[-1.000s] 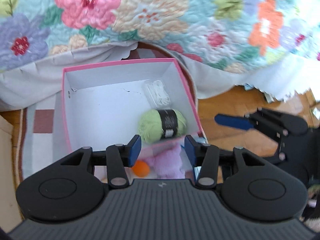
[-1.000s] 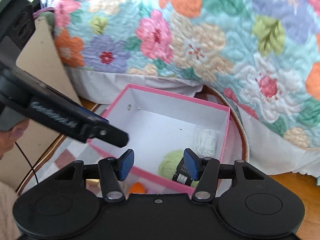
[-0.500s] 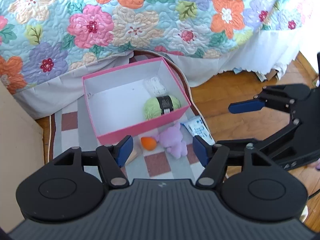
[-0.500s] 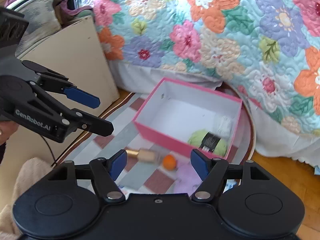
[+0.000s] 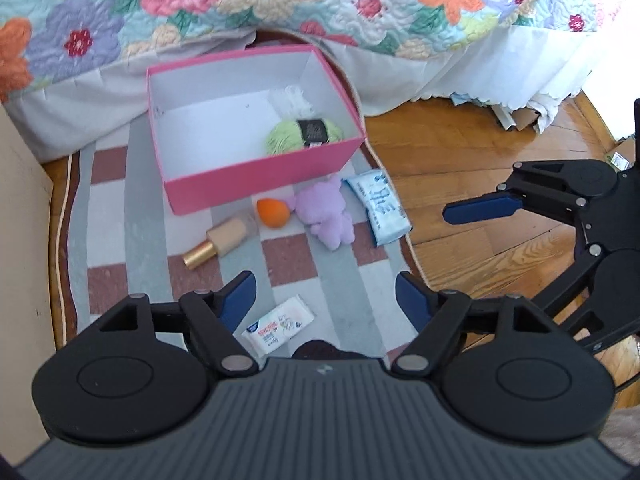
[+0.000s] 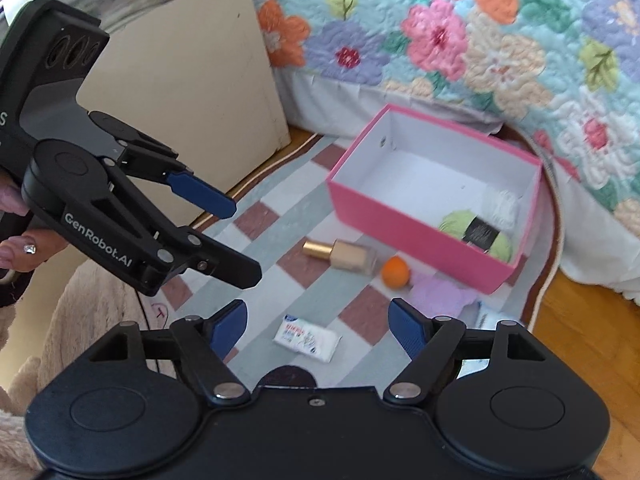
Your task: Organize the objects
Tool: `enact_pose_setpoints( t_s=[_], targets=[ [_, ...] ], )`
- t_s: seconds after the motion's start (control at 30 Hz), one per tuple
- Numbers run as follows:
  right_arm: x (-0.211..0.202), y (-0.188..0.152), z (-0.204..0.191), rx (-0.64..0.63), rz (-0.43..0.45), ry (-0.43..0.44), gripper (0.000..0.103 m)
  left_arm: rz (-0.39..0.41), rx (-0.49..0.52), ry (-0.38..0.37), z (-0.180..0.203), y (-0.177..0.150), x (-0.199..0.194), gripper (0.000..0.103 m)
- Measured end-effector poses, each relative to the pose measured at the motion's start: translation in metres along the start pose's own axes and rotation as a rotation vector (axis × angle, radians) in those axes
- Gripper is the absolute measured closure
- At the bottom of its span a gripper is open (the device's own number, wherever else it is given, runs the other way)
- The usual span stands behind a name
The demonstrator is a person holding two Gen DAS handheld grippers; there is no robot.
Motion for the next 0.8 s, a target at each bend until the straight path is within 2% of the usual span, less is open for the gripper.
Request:
enact_pose_setpoints(
  t_s=[0.3,0.47,0.53,0.63,0.8],
  targets=[
    [0.063,-0.013,-0.006,0.116,-0.036,0.059,0.021,-0.118,-0.103,-0.007,-0.039,-0.02,0.066,0.026],
    [0.111,-0.025,-0.009,0.121,-0.075,0.088,0.021,-0.141,-0.133,0.007,-0.056,-0.029,0.101,0.026],
    [0.135,-0.032,-0.008,0.12,-0.098,0.068,0.021,-0.152,-0.151,0.016,-0.062,-0.033,0.116,0.026],
    [0.166,-0.039,-0.005,0.133,-0.14,-0.02,0.021,-0.193,-0.217,0.027,-0.075,-0.036,0.14,0.026],
    [0.197,-0.049,0.004,0.173,-0.173,-0.022,0.021,-0.221,-0.303,-0.001,-0.092,-0.045,0.167,0.026]
  ],
)
Point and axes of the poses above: each gripper's, at about its wrist camera, not at the fingertips, and x roughly the way its jaws point, z to its right, y to its top, the point moved 5 cm from there along x, roughly the way its jaws point, and after that the axes turned 11 degrees about -z, right-handed, at the moved point
